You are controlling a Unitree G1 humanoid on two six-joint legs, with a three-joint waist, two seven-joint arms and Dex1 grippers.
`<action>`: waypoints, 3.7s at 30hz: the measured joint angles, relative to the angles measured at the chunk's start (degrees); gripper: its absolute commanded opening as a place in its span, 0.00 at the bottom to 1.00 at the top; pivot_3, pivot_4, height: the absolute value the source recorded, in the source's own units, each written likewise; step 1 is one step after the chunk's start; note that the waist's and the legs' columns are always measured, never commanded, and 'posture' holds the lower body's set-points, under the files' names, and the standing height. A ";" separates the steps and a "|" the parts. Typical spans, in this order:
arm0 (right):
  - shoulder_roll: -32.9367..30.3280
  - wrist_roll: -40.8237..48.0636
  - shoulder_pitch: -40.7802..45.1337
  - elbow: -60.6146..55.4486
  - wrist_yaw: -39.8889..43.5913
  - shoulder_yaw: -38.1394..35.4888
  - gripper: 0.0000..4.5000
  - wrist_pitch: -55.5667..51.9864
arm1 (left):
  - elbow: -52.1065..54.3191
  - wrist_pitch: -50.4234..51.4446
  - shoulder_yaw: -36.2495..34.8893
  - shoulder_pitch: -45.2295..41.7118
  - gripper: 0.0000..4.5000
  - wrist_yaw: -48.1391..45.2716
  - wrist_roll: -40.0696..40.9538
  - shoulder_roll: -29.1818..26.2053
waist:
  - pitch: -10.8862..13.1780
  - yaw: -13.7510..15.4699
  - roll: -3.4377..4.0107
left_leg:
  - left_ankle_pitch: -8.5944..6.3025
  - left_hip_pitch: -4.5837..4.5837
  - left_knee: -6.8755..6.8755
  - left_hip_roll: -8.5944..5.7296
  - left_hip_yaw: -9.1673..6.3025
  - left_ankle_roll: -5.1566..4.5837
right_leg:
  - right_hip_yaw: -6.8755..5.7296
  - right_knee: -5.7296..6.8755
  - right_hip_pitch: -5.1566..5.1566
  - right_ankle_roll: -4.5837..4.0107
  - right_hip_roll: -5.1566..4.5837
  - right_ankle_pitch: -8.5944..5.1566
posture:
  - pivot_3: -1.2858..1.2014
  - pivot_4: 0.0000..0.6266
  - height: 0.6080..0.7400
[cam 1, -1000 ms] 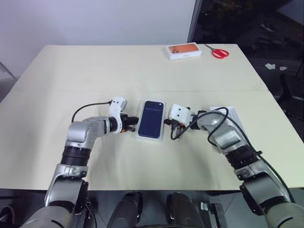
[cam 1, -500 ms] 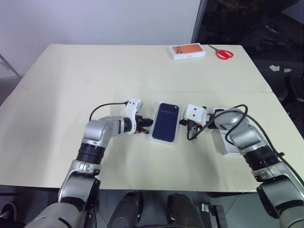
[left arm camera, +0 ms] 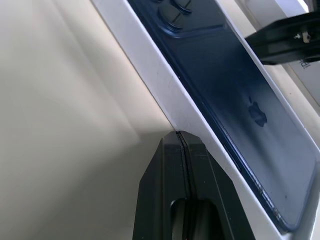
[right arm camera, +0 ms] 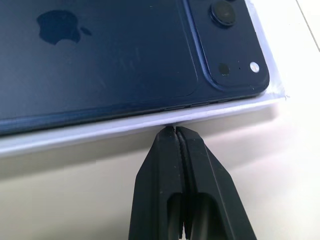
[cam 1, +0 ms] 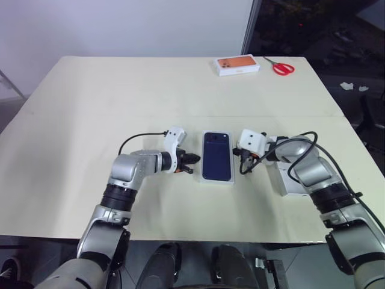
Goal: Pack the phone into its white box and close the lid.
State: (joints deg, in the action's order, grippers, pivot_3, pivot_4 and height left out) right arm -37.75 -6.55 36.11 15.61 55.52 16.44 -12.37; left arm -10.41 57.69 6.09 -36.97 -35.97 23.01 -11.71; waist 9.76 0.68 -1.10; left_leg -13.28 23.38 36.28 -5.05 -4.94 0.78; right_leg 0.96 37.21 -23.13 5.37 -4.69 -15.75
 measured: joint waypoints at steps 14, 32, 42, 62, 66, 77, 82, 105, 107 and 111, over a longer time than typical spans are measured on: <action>-4.32 0.82 -1.43 -4.59 3.32 -1.79 0.01 -4.19 | 0.11 -2.99 -0.35 0.57 0.00 -1.29 -0.28 -4.48 | 0.01 -0.32 0.01 | 0.00 0.01 -0.03 0.08 0.05 0.00 | 0.02 0.01 -0.09 0.00 0.01 0.00 | 0.52 0.24 1.00; -11.51 21.24 -7.90 -35.05 -2.24 -15.78 0.99 -55.41 | 6.56 -17.39 -9.66 10.02 1.00 -18.84 3.95 -22.42 | 0.07 -1.17 0.08 | -0.22 0.15 -0.14 0.27 0.07 -0.34 | 0.11 -0.04 -0.27 -0.03 0.00 -0.01 | 0.52 0.24 1.00; -7.30 23.65 -7.09 -41.04 -15.70 -21.47 0.99 -78.34 | 14.57 -34.06 -12.17 23.06 1.00 -29.21 4.58 -27.90 | 0.08 -0.91 0.12 | -0.23 0.15 -0.16 0.36 0.12 -0.35 | 0.12 -0.08 -0.27 -0.06 0.01 -0.01 | 0.52 0.24 1.00; -4.34 32.59 -12.73 -40.54 -32.70 -23.06 0.67 -79.76 | 15.37 -40.03 -12.19 23.65 1.00 -27.93 2.69 -28.64 | 0.09 -0.21 0.14 | -0.27 0.16 -0.13 0.37 0.18 -0.44 | 0.12 -0.12 -0.27 -0.05 0.04 0.00 | 0.52 0.24 1.00; -3.85 34.50 -12.73 -40.55 -34.79 -23.34 0.22 -79.75 | 15.56 -40.40 -12.15 23.64 1.00 -27.46 2.69 -28.57 | 0.09 -0.21 0.14 | -0.27 0.16 -0.14 0.37 0.18 -0.44 | 0.12 -0.12 -0.27 -0.05 0.05 0.00 | 0.52 0.24 1.00; 7.52 35.81 -5.38 -36.51 -42.19 -28.20 0.01 -79.77 | 16.25 -39.05 -11.51 23.27 1.00 -25.37 2.82 -28.18 | 0.13 -1.32 0.21 | -0.25 0.14 -0.14 0.41 0.21 -0.44 | 0.15 -0.01 -0.31 -0.04 0.13 0.00 | 0.52 0.24 1.00; 22.09 41.83 6.05 -34.52 -43.10 -38.08 0.01 -79.76 | 15.90 -36.18 -12.43 22.36 1.00 -24.45 4.33 -28.33 | 0.15 -1.67 0.24 | -0.24 0.13 -0.22 0.51 0.19 -0.41 | 0.13 0.01 -0.37 -0.04 0.26 0.00 | 0.52 0.24 1.00; 45.65 96.02 10.31 -15.37 -78.08 -48.10 0.01 -74.59 | 17.87 -27.67 -17.07 20.71 1.00 -16.02 11.51 -25.13 | 0.16 -3.31 0.33 | -0.20 0.13 -0.26 0.44 0.31 -0.37 | 0.33 0.25 -0.55 -0.06 0.22 0.01 | 0.52 0.24 1.00; 45.29 102.00 2.94 -15.07 -80.92 -43.20 0.01 -71.07 | 17.95 -27.69 -17.12 20.89 1.00 -15.64 11.48 -25.08 | 0.09 -3.10 0.27 | -0.21 0.07 -0.29 0.48 0.29 -0.39 | 0.25 0.09 -0.39 -0.07 0.23 0.01 | 0.52 0.24 1.00; 42.94 108.65 -4.08 -13.64 -84.70 -34.50 0.01 -65.19 | 17.95 -27.73 -16.96 20.99 1.00 -14.97 11.44 -24.20 | 0.22 -3.29 0.41 | -0.22 0.11 -0.14 0.43 0.40 -0.43 | 0.38 0.21 -0.45 -0.05 0.21 0.02 | 0.52 0.24 1.00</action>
State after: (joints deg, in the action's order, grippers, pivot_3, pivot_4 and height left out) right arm 5.19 102.10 32.02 1.96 -29.18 -18.05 -77.56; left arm 7.54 29.96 -10.87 -15.98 -50.94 34.45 -35.91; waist 9.98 -2.61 -0.68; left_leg -13.50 23.49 36.13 -4.62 -4.54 0.34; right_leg 1.33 37.42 -23.59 5.32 -4.48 -15.73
